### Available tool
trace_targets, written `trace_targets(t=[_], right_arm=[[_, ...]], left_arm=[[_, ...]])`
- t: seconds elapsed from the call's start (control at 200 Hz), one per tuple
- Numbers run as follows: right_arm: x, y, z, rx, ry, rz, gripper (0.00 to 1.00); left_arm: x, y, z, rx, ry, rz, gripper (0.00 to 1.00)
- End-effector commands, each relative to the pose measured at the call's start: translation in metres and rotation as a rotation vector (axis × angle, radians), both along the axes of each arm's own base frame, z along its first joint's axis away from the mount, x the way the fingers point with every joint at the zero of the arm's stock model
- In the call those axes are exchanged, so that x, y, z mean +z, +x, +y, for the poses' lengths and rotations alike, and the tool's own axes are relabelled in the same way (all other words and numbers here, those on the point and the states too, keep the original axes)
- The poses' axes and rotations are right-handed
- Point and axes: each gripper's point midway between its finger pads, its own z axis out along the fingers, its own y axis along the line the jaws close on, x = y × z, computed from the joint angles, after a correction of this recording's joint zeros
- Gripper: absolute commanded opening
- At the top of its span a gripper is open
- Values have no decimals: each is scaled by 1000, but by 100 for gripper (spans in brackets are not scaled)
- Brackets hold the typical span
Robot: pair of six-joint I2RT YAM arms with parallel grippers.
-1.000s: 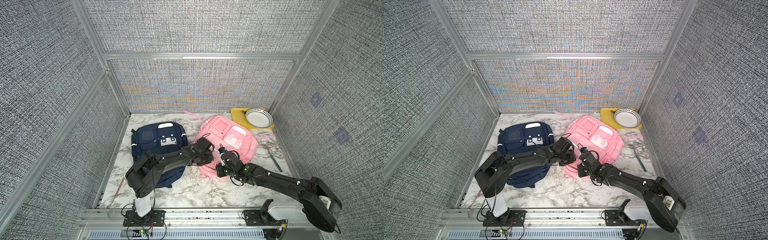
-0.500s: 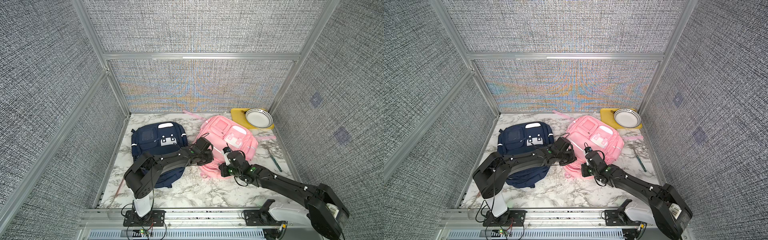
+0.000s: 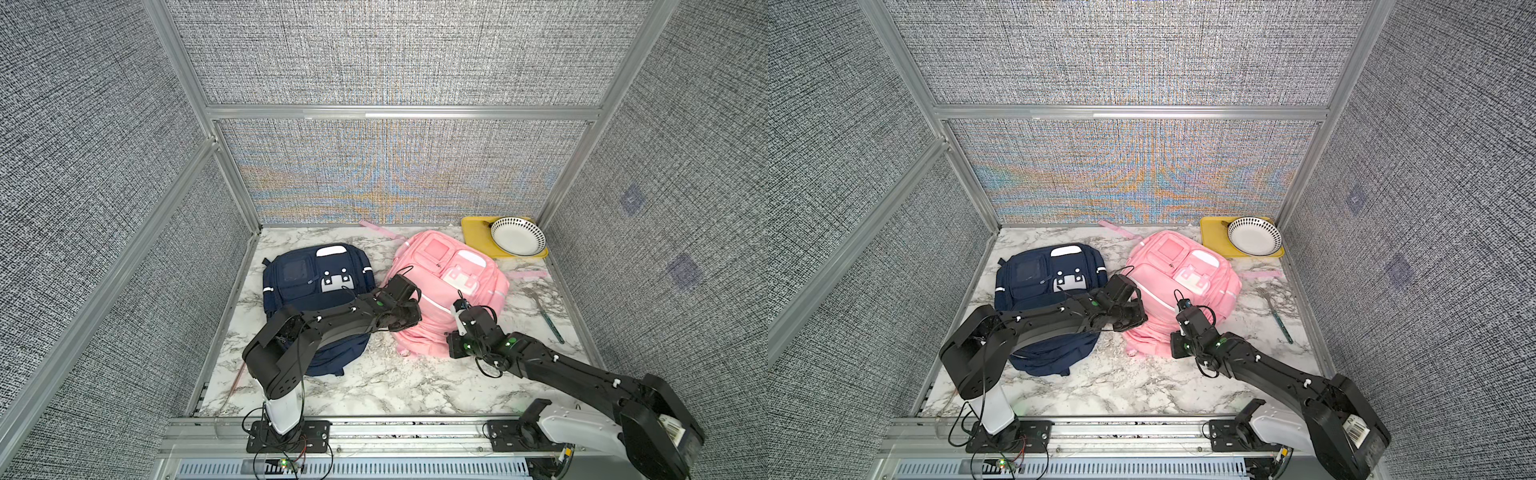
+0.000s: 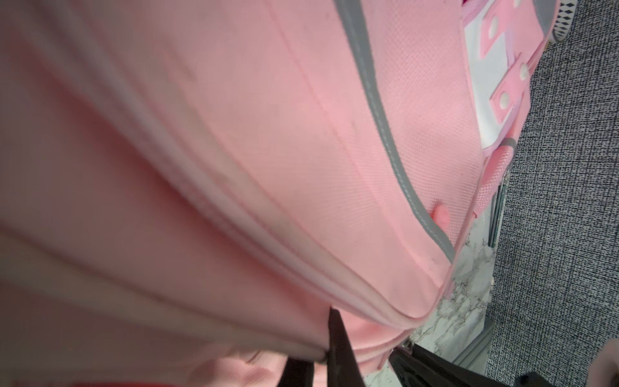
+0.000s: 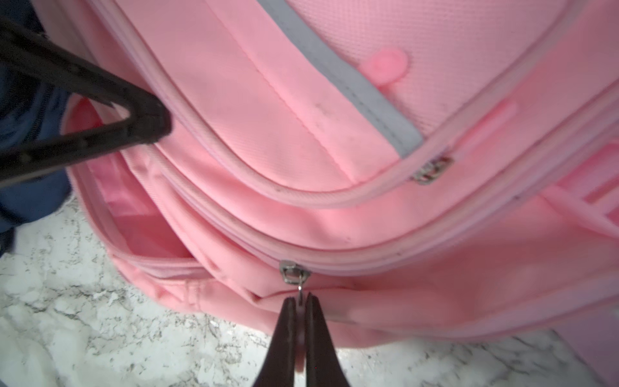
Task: Zip up the backpack
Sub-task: Zip the zipper on the backpack.
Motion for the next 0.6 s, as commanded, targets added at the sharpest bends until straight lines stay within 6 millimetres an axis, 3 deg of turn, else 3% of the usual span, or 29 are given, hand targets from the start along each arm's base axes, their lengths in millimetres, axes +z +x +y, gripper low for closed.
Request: trace_targets(t=[0.0, 0.596], right_arm=[[-10, -6, -32, -75, -133, 27, 0], [-2, 7, -45, -187, -100, 0, 0]], left_arm=[[-11, 2, 22, 18, 105, -14, 0], [-11, 0, 19, -22, 68, -27, 0]])
